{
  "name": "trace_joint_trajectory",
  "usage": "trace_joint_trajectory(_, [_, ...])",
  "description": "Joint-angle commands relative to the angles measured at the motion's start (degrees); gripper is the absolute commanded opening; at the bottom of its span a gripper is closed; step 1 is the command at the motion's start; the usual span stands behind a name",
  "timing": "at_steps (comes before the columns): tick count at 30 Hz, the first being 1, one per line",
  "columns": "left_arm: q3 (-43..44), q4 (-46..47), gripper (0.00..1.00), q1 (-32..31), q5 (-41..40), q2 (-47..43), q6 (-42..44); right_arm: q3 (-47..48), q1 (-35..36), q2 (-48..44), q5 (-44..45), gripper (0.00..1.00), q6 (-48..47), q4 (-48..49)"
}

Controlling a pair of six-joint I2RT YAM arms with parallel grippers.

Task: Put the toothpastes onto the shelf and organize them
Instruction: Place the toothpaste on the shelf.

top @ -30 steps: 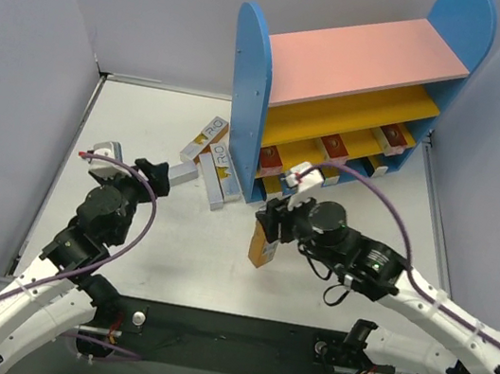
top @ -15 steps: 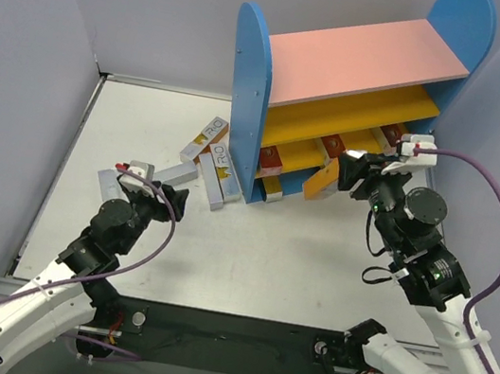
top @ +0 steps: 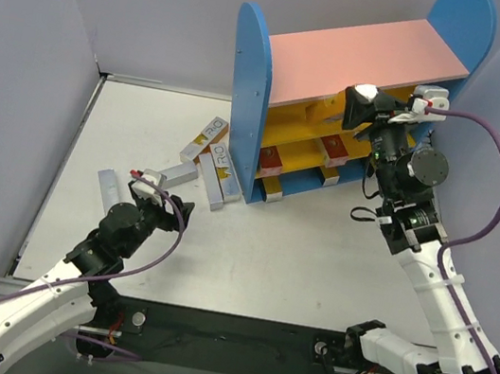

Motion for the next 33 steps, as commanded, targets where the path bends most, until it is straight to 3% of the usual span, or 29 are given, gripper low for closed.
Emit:
trace_joint_trajectory(1, [0.48, 2.37, 0.85, -0.13, 1.47, -0.65, 0.06, 2.27, -0.59, 2.48, -4.74, 0.00, -0.08, 16.31])
trace_joint_trajectory(16, [3.03, -1.93, 0.85, -0.04, 3.05, 1.02, 2.78, -16.53, -0.32, 1.70, -7.21, 0.03, 2.82, 28.71])
trace_joint_trajectory(23, [2.77, -1.85, 0.85, -0.13, 3.76, 0.93, 2.52, -19.36, 1.87, -0.85, -8.35, 0.11, -0.42, 16.61])
trace_joint_trajectory(33, [1.71, -0.09, 0.85, -0.13, 3.50, 0.50, 1.11, -19.18, 2.93, 3.45, -10.19, 0.28, -2.01, 8.93])
